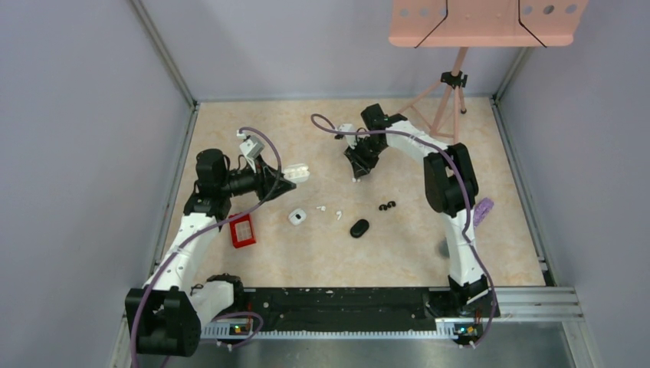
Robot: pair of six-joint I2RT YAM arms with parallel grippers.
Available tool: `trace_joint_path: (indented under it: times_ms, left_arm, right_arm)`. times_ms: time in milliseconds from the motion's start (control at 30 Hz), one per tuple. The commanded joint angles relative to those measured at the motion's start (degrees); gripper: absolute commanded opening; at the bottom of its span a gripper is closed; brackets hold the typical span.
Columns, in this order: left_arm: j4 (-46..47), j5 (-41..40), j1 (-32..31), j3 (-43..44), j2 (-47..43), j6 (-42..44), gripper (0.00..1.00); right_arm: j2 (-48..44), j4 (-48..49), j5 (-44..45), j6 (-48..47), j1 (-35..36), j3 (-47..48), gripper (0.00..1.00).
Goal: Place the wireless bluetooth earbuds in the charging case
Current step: Pick up the earbud from the center of the board.
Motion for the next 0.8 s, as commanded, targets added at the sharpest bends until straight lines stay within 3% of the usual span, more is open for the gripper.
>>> trace_joint_path:
  times_ms: [0,467,600,767]
  left_arm:
    - [0.9,-0.3,0.3,1.5,-0.2,0.2,0.0]
    - [2.9,-1.0,0.3,0.7,0.3,-0.6,0.0]
    - [3.5,-1.2,0.3,0.4,0.4,-1.0,0.0]
    - [4.0,-0.8,0.3,0.2,0.6,-1.0,0.0]
  right_arm:
    - [-0.1,-0.5,-1.8,-1.5,0.0,0.1,0.33]
    - [-3.0,-0.3,-4.2,-2.7,0.0,-4.4,0.3]
    - [-3.4,-0.3,-5.2,-3.0,0.0,-4.4,0.2]
    - [-6.3,-0.3,-6.5,-3.7,0.1,-4.7,0.02]
